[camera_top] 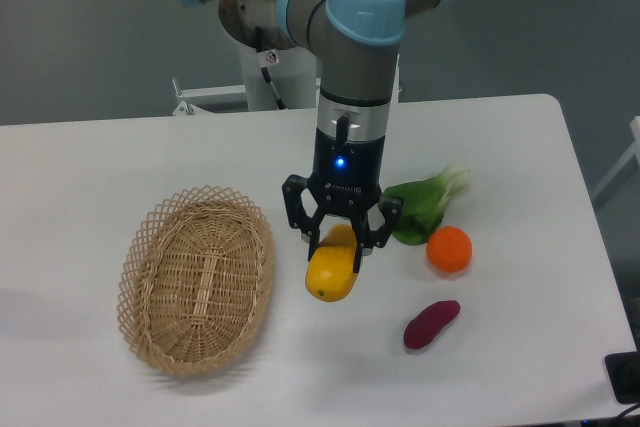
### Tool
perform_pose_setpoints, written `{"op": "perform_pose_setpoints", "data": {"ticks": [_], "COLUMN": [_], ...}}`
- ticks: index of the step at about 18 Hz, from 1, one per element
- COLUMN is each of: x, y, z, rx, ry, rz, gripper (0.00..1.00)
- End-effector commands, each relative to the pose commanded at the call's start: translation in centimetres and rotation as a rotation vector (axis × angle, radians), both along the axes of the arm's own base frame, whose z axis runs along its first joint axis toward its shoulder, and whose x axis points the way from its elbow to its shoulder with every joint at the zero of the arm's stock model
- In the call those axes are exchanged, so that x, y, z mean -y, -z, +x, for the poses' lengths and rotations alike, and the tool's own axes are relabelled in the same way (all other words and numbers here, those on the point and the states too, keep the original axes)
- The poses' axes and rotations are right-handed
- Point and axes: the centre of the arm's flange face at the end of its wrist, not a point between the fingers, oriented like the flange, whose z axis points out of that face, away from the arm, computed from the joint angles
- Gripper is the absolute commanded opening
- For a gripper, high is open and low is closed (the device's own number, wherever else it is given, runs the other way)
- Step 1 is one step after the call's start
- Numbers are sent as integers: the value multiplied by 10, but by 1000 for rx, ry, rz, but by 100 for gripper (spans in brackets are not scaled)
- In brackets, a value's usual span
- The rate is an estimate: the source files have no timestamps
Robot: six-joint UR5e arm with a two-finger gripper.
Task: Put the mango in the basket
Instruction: 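Hold the yellow mango in the gripper and lift it slightly, then carry the held mango over the wicker basket and lower it inside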
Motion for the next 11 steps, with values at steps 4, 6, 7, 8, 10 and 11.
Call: {"op": "perform_pose_setpoints", "data": {"ticks": [4, 6, 7, 8, 10, 11], "x": [-5, -4, -3, -4, -5, -5], "y": [1, 4, 2, -1, -3, -3], "z": [-4, -3, -3, -3, -4, -5], "rx": [0, 1, -1, -2, -2, -3], "ry": [-2, 2, 1, -1, -6, -7], "rz": [0, -3, 0, 3, 7, 6], "gripper": [49, 49, 49, 49, 49, 49]}}
